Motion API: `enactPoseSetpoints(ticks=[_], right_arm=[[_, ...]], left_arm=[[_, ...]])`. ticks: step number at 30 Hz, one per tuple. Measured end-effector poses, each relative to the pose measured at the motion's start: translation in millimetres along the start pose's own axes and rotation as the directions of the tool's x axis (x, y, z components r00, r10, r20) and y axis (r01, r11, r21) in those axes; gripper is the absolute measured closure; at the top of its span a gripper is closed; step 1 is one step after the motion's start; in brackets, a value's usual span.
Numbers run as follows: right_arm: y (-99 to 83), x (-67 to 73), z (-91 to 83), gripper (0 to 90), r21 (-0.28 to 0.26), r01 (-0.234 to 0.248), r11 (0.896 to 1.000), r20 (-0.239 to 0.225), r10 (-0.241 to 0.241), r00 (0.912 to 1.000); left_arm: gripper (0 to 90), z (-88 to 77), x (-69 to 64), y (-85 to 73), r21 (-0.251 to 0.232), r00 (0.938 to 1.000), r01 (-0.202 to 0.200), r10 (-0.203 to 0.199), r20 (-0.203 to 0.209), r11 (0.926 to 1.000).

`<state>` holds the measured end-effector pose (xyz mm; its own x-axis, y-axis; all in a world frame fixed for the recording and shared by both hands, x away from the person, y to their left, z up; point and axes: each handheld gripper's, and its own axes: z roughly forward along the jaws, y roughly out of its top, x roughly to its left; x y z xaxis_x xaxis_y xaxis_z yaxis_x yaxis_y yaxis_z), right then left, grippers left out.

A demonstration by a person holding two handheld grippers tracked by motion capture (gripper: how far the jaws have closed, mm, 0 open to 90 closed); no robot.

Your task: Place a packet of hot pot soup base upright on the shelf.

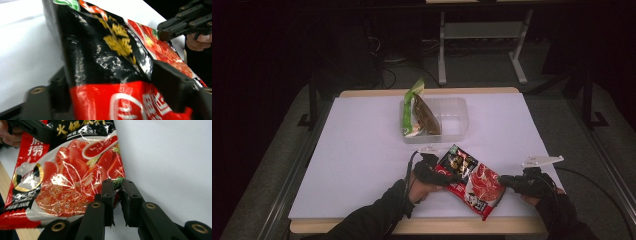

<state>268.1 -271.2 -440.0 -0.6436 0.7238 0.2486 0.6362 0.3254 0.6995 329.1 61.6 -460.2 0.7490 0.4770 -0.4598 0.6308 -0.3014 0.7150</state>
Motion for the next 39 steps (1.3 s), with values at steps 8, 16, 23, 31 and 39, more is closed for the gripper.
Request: enactPoseSetpoints(ticks=[8,16,23,31,39], right_arm=[[-1.0,2.1,0.3,79.7,-0.027,0.020,0.999,0.022,-0.020,0.9996],[5.6,18.1,7.8,76.8,-0.102,0.105,0.989,0.070,-0.098,0.9928],[11.8,30.2,10.5,60.1,-0.159,0.160,0.974,0.092,-0.146,0.9850],[7.4,16.1,1.8,48.7,-0.208,0.118,0.971,0.115,-0.096,0.9887],[4.4,12.8,-5.9,49.2,-0.266,0.153,0.952,0.191,-0.104,0.9761]], left_arm=[[57.6,-11.2,1.2,2.6,-0.108,0.9986,-0.047,0.049,0.020,0.9931],[74.7,-43.9,-9.1,17.0,-0.248,0.9898,-0.141,0.142,-0.012,0.9586],[75.1,-64.1,-15.8,22.2,-0.305,0.9847,-0.173,0.169,-0.041,0.9364],[75.3,-79.7,-18.7,26.2,-0.341,0.9768,-0.214,0.196,-0.086,0.9155],[75.4,-88.4,-18.9,27.4,-0.372,0.9745,-0.224,0.200,-0.100,0.9009]])
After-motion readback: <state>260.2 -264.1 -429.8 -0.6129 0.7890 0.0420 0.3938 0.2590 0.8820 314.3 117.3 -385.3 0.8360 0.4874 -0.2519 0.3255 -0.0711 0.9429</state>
